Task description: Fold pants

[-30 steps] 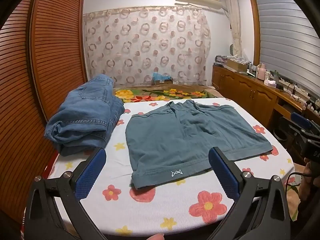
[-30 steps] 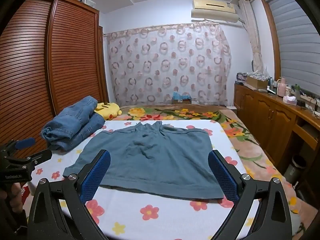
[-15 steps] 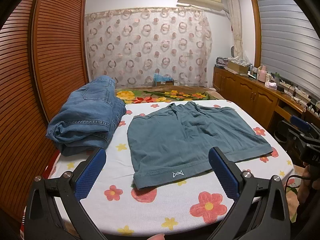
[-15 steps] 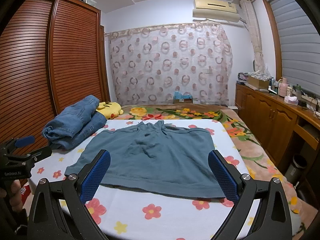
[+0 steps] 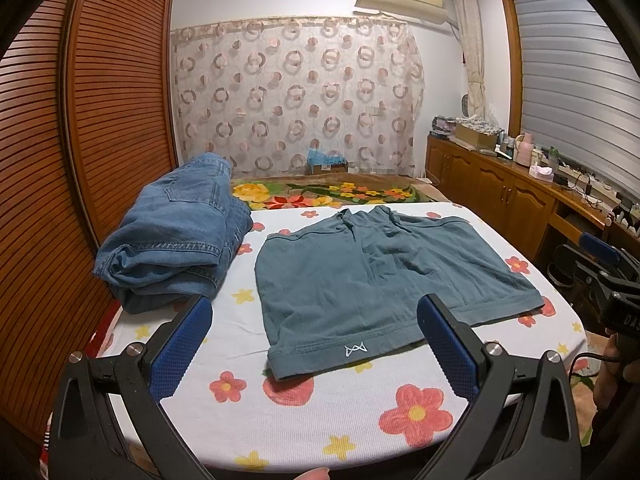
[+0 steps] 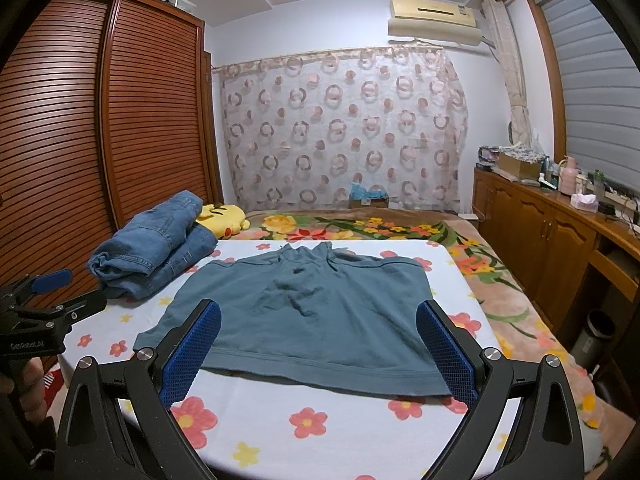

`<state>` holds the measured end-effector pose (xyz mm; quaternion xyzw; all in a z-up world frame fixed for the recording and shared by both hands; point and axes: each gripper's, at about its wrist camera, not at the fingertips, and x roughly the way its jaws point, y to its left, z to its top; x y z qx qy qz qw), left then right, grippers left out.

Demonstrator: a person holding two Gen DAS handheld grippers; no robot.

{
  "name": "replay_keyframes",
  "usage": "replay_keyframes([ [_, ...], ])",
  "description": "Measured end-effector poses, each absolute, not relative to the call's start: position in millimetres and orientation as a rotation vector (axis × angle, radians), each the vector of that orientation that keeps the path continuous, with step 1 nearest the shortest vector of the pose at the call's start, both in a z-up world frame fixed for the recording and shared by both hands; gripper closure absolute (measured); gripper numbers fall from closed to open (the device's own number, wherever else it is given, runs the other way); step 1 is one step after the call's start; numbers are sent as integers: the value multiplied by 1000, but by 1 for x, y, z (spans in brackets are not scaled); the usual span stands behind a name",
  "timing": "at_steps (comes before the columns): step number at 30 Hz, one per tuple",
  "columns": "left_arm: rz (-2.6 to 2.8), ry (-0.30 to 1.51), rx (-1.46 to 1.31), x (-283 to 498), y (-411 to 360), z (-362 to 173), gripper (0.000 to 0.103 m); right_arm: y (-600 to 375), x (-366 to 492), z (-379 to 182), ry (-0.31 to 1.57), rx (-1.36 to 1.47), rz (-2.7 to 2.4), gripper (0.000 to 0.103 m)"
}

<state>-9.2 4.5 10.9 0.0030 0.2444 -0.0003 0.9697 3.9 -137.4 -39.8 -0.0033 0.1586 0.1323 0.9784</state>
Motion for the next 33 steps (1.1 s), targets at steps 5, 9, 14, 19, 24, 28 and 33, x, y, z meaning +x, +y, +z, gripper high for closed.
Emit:
replay_keyframes([
  [5, -1, 493, 5, -7, 6, 8, 1, -137, 4, -40, 318, -8, 269, 4],
  [9, 0, 492, 4, -7, 6, 8, 1, -137, 4, -39, 317, -8, 268, 4],
  [14, 0, 491, 4, -7, 6, 8, 1, -137, 4, -39, 318, -8, 268, 4],
  [19, -1, 492, 3, -7, 6, 7, 1, -137, 4, -39, 317, -8, 269, 4],
  [24, -1, 490, 3, -8, 6, 8, 1, -137, 4, -39, 317, -8, 269, 4],
  [28, 1, 490, 3, -7, 6, 7, 1, -137, 4, -39, 316, -10, 268, 4],
  [33, -1, 490, 3, -7, 6, 8, 1, -137, 4, -39, 317, -8, 268, 4],
])
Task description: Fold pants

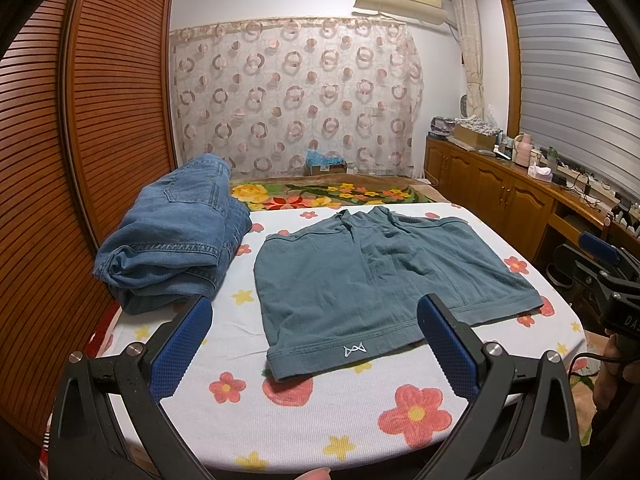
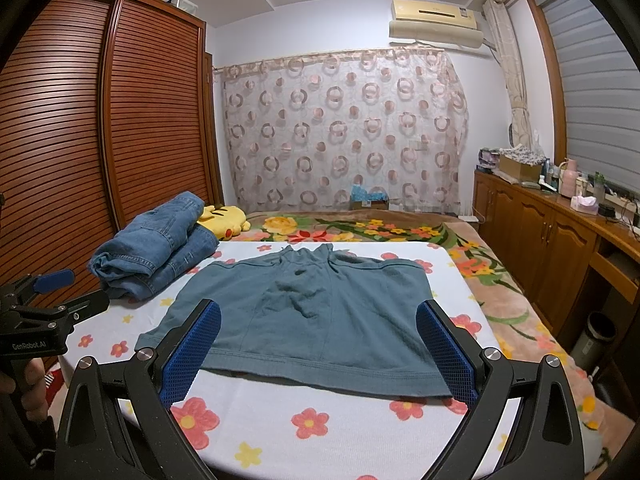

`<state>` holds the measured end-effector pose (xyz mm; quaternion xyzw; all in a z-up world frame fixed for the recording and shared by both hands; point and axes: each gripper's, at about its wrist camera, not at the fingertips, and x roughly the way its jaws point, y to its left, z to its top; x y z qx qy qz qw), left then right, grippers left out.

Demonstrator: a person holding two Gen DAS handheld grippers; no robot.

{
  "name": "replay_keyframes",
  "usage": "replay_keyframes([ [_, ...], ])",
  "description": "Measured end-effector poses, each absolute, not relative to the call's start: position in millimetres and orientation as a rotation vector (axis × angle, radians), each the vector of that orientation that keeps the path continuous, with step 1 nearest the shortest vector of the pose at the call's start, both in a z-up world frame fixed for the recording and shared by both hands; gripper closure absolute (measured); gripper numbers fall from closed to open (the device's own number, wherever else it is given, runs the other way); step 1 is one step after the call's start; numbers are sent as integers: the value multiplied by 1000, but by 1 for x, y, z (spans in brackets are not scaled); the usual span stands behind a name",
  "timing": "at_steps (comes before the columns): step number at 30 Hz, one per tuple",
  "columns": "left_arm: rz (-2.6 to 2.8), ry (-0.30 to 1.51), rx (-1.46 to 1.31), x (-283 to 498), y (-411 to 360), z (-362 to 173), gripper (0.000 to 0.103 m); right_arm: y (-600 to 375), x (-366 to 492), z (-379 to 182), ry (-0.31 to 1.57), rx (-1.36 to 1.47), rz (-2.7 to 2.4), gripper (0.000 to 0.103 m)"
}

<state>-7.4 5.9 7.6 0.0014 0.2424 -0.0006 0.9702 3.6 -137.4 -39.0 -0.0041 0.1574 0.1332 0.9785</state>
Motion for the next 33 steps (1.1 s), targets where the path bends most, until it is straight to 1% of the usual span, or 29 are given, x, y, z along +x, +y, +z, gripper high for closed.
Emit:
replay_keyframes([
  [12, 0, 493, 3, -8, 6, 8, 1, -136, 3, -39, 319, -8, 273, 4],
  [18, -7, 503, 1, -17, 5, 23, 1, -135, 6, -41, 329, -9, 277, 4],
  [33, 3, 554, -31, 1, 23, -8, 1, -133, 20, -47, 378, -34, 355, 5],
])
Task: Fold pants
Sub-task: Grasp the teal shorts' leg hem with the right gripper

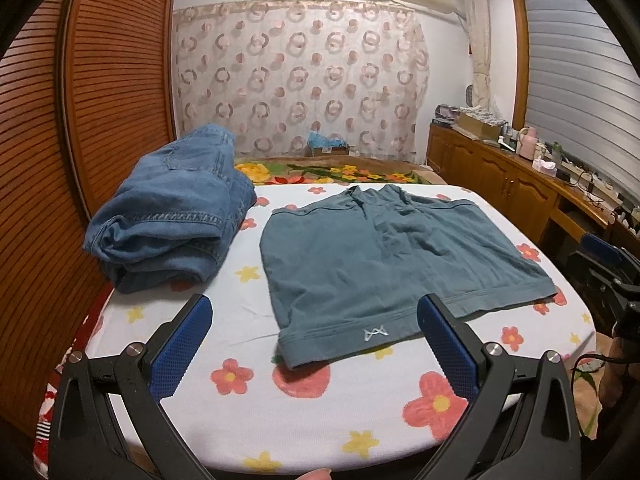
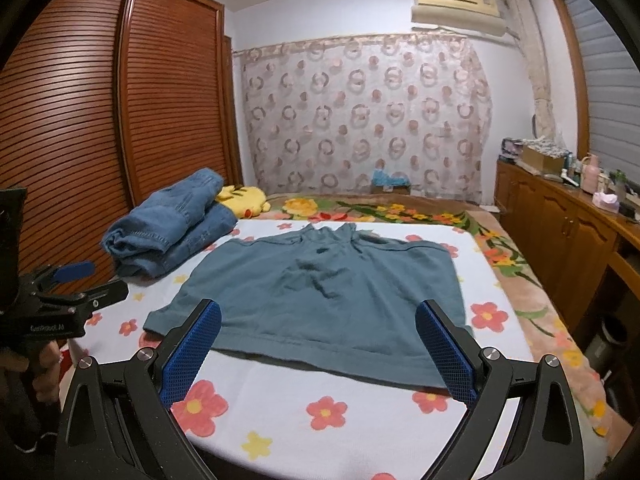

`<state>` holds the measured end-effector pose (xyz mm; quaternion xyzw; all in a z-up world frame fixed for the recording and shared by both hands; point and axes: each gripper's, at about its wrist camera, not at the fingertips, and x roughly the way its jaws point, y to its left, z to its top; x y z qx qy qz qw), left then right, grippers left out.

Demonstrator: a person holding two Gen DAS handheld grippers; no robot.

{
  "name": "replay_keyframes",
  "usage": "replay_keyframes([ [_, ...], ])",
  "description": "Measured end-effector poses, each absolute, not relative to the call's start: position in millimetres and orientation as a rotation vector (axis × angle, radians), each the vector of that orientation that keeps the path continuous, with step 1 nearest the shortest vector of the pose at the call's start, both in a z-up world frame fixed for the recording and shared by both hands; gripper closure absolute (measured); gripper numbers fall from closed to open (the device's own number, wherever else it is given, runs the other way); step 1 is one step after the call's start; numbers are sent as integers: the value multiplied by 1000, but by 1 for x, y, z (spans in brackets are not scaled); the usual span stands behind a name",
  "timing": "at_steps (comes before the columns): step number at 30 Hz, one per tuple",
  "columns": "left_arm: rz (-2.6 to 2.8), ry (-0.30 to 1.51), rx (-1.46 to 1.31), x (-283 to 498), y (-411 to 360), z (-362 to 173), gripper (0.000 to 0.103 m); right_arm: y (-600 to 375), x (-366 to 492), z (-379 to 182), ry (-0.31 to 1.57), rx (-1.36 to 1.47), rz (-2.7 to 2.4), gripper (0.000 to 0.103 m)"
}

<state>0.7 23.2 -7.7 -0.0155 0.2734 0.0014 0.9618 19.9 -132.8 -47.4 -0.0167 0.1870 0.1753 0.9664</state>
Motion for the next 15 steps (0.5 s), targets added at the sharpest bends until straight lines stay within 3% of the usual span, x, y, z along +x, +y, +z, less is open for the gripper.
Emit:
replay_keyframes([
  [15, 22, 620, -30, 12, 56, -32, 1, -127, 69, -49, 480, -82, 526, 17],
])
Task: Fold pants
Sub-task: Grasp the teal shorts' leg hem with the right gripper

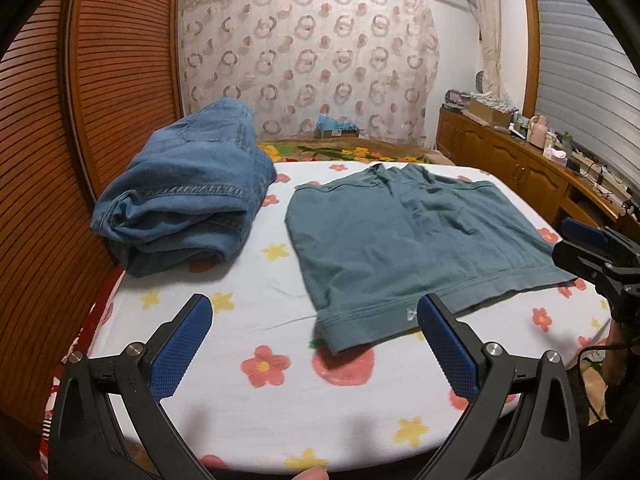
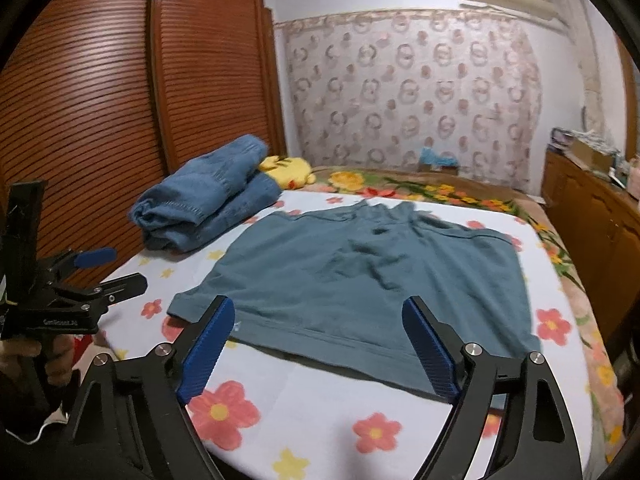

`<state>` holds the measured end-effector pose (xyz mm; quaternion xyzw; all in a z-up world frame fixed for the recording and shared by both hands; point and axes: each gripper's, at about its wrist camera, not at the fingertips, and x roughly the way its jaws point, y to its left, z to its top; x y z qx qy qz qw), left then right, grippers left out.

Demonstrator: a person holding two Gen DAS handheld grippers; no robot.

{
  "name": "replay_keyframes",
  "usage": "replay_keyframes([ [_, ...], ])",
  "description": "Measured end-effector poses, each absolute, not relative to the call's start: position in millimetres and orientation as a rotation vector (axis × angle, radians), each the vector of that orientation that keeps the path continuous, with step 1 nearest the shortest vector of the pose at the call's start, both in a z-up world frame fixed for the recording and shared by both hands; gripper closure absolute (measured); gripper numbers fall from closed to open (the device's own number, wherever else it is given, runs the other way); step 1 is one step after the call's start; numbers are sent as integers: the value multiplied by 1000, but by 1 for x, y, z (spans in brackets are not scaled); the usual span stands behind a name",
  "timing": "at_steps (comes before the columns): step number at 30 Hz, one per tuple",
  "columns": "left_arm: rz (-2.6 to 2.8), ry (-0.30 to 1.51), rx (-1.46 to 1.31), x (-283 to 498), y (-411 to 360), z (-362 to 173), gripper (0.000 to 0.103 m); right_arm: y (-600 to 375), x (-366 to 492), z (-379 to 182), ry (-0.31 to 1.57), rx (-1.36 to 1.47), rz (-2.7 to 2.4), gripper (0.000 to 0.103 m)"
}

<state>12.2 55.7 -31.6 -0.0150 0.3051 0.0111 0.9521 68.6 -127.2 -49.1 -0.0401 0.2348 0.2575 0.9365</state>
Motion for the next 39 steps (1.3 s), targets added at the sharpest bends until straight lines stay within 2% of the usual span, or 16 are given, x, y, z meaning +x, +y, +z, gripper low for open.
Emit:
replay_keyframes([
  [6, 53, 652, -37, 14, 75, -46, 1, -116, 85, -55, 518, -125, 621, 24],
  [10, 63, 675, -43, 16, 86, -56, 1, -111, 99, -55, 555, -156, 691, 34],
  [13, 67, 687, -51, 17, 92, -61, 1, -108, 109, -57, 581, -180, 719, 38],
  [39, 86, 768, -68, 20, 131, -87, 5, -72, 142, -58, 730, -385, 880, 40],
])
